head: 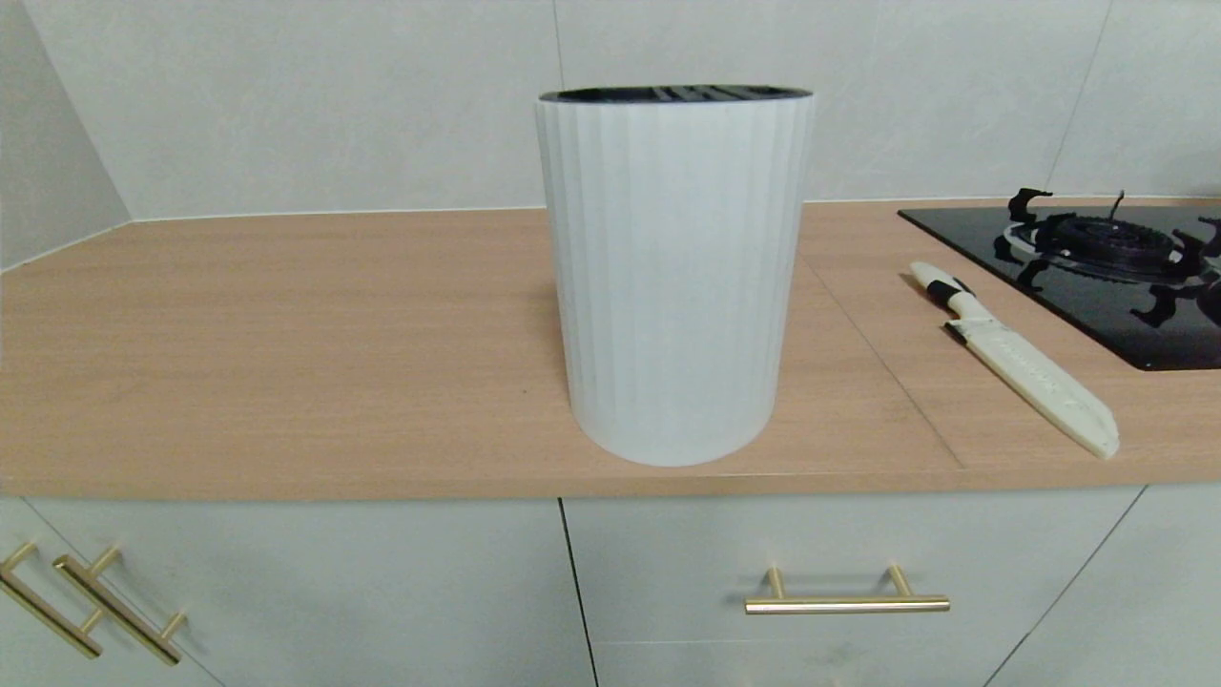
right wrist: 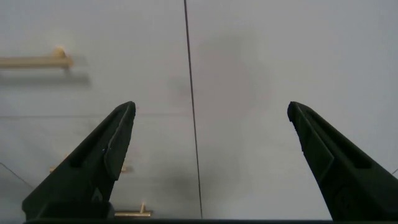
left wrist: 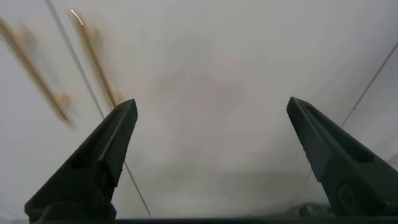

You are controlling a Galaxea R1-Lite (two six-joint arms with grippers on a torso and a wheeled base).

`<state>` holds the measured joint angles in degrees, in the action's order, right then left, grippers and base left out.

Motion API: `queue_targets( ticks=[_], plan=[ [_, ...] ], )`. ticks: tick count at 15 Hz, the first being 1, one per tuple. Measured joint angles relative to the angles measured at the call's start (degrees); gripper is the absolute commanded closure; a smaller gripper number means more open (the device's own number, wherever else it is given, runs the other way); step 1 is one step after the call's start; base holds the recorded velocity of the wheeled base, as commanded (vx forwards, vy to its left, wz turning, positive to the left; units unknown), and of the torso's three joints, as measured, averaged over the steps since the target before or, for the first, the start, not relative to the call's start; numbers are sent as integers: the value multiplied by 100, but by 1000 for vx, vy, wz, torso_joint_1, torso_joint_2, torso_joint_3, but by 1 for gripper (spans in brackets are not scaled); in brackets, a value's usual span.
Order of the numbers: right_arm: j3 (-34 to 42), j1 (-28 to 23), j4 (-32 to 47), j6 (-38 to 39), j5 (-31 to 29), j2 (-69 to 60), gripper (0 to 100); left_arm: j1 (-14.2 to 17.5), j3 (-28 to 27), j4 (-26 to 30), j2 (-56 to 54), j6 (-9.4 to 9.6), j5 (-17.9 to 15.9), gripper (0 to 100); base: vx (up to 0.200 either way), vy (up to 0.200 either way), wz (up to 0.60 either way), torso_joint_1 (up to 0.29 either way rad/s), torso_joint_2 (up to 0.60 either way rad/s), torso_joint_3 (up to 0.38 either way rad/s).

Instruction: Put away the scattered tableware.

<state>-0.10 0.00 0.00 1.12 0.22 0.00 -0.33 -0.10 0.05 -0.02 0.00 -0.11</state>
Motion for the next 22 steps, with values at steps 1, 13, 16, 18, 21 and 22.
queue_targets(
  ticks=[1, 13, 16, 18, 21, 22],
  plan=[
    [0, 0, 0, 0, 0, 0, 0, -2, 0, -10, 0, 0, 1, 0, 0, 0, 0, 173, -481, -290],
    [0, 0, 0, 7, 0, 0, 0, -2, 0, -2, 0, 0, 1, 0, 0, 0, 0, 194, -480, -291],
    [0, 0, 0, 10, 2, 0, 0, 0, 0, -5, 0, 0, 1, 0, 0, 0, 0, 229, -512, -286],
    [0, 0, 0, 10, 2, 0, 0, 0, 0, -5, 0, 0, 1, 0, 0, 0, 0, 234, -517, -290],
    [0, 0, 0, 10, 0, 0, 0, -2, 0, -2, 0, 0, 1, 0, 0, 0, 0, 253, -549, -299],
    [0, -2, 0, 11, 0, 0, 0, -2, 0, -7, 0, 0, 1, 0, 0, 0, 0, 266, -569, -300]
  ],
)
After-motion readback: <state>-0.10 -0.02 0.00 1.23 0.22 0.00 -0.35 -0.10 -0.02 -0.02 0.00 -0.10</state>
